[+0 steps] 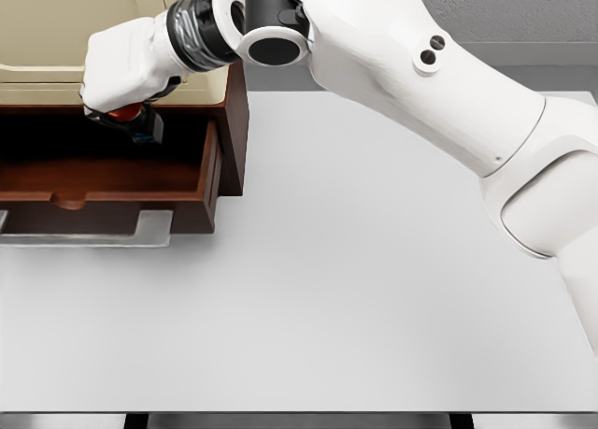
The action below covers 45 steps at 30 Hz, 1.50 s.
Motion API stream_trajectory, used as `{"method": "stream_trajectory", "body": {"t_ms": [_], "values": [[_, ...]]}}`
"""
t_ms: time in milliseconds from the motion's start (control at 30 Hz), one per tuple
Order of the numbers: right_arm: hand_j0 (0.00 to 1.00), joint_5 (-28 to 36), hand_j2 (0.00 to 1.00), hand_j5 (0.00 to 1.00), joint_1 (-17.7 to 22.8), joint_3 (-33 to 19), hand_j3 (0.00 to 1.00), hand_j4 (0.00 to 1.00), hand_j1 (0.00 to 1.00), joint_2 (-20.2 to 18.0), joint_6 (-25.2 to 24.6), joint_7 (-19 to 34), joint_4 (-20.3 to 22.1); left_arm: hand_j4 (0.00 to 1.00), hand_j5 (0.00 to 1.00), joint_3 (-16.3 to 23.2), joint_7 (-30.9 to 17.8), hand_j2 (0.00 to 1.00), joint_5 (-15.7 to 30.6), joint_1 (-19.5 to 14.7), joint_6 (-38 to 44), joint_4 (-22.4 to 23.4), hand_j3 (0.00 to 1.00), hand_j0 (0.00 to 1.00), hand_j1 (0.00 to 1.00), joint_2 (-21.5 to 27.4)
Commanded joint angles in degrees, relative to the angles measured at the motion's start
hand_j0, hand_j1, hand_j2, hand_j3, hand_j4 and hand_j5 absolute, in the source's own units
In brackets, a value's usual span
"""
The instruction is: Open the cabinet drawer with left arm, and place a switch into the drawer with right arm
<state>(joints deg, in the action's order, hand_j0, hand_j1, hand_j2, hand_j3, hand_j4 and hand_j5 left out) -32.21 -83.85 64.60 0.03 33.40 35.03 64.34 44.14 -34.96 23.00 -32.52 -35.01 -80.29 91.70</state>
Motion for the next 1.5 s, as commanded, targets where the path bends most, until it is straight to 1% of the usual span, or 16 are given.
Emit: {"method": "stream_trajectory", "body": {"t_ms": [0, 100, 133, 167, 200, 400, 633, 733, 867, 967, 1033, 1100, 1200, 1333, 1400, 1467], "values": [[0.47, -0.04, 0.47, 0.47, 0.00, -0.09, 0.47, 0.47, 0.47, -0.03, -0.09, -0.03, -0.09, 1.00, 1.00, -0.02, -0.04, 1.00, 1.87, 0.00, 0.01, -0.13, 1.00, 1.00, 1.00, 2.96], [0.53, -0.04, 0.53, 0.53, 0.00, 0.08, 0.53, 0.53, 0.53, -0.03, -0.09, -0.03, 0.00, 1.00, 1.00, -0.02, -0.04, 1.00, 2.05, 0.00, 0.01, 0.31, 1.00, 1.00, 1.00, 4.19], [0.64, -0.13, 0.64, 0.64, 0.00, 0.08, 0.64, 0.64, 0.64, -0.03, -0.17, -0.03, 0.00, 1.00, 1.00, -0.11, -0.04, 1.00, 2.05, -0.08, 0.01, 0.48, 1.00, 1.00, 1.00, 4.54], [0.89, -0.13, 0.89, 0.89, 0.00, 0.08, 0.89, 0.89, 0.89, -0.03, -0.17, -0.03, 0.00, 1.00, 1.00, -0.11, -0.04, 1.00, 2.31, -0.17, 0.01, 0.84, 1.00, 1.00, 1.00, 5.42], [1.00, -0.13, 1.00, 1.00, 0.00, 0.08, 1.00, 1.00, 1.00, -0.03, -0.52, -0.03, 0.00, 1.00, 1.00, -0.11, -0.04, 1.00, 3.10, -0.17, 0.01, 1.01, 1.00, 1.00, 1.00, 5.68], [1.00, -0.04, 1.00, 1.00, 0.00, 0.08, 1.00, 1.00, 1.00, -0.03, -0.96, -0.03, 0.09, 1.00, 1.00, -0.20, -0.04, 1.00, 7.93, -0.96, 0.01, 1.45, 1.00, 1.00, 1.00, 8.30], [1.00, -0.13, 1.00, 1.00, -0.09, 0.43, 1.00, 1.00, 1.00, -0.03, -0.96, -0.03, 0.09, 1.00, 1.00, -0.55, -0.04, 1.00, 7.94, -1.75, 0.01, 1.54, 1.00, 1.00, 1.00, 8.30], [1.00, -4.88, 1.00, 1.00, -0.18, 1.14, 1.00, 1.00, 1.00, -0.03, -3.42, -0.03, -0.62, 1.00, 1.00, -0.29, -0.04, 1.00, 7.94, -1.75, 0.01, 1.54, 1.00, 1.00, 1.00, 8.30], [1.00, -4.97, 1.00, 1.00, -0.79, 1.14, 1.00, 1.00, 1.00, -0.03, -3.42, -0.03, 0.00, 1.00, 1.00, -0.11, -0.04, 1.00, 7.85, -1.67, 0.01, 1.54, 1.00, 1.00, 1.00, 8.30], [1.00, -4.79, 1.00, 1.00, -0.79, 1.14, 1.00, 1.00, 1.00, -0.03, -3.25, -0.03, 2.81, 1.00, 1.00, -0.11, -0.04, 1.00, 7.85, -1.67, 0.01, 2.51, 1.00, 1.00, 1.00, 8.30], [1.00, -4.53, 1.00, 1.00, -0.70, 0.09, 1.00, 1.00, 1.00, -0.03, -0.80, -0.03, 7.81, 1.00, 1.00, -0.02, -0.04, 1.00, 7.67, -1.67, 0.01, 2.59, 1.00, 1.00, 1.00, 8.30], [1.00, -4.18, 1.00, 1.00, 0.79, -4.04, 1.00, 1.00, 1.00, -0.03, 1.60, -0.03, 10.89, 1.00, 1.00, -0.02, -0.04, 1.00, 7.85, -1.75, 0.01, 2.42, 1.00, 1.00, 1.00, 8.30], [1.00, -2.95, 1.00, 1.00, 6.94, -14.94, 1.00, 1.00, 1.00, -11.09, 1.60, -0.03, 18.72, 1.00, 1.00, 0.07, -0.04, 1.00, 7.85, -1.67, 0.01, 1.80, 1.00, 1.00, 1.00, 8.30], [1.00, 5.75, 1.00, 1.00, 18.36, -35.51, 1.00, 1.00, 1.00, -31.48, 1.60, -0.03, 18.72, 1.00, 1.00, -0.55, -0.04, 1.00, 7.41, -2.90, 0.01, -5.84, 1.00, 1.00, 1.00, 8.30], [1.00, 9.27, 1.00, 1.00, 25.12, -35.60, 1.00, 1.00, 1.00, -37.90, 1.60, -0.03, 17.05, 1.00, 1.00, -1.78, -0.04, 1.00, 7.41, -2.90, 0.01, -10.05, 1.00, 1.00, 1.00, 8.30], [1.00, 9.27, 1.00, 1.00, 32.78, -35.95, 1.00, 1.00, 1.00, -40.89, 1.60, -0.03, 14.77, 1.00, 1.00, -3.01, -0.04, 1.00, 7.23, -2.98, 0.01, -14.54, 1.00, 1.00, 1.00, 8.30]]}}
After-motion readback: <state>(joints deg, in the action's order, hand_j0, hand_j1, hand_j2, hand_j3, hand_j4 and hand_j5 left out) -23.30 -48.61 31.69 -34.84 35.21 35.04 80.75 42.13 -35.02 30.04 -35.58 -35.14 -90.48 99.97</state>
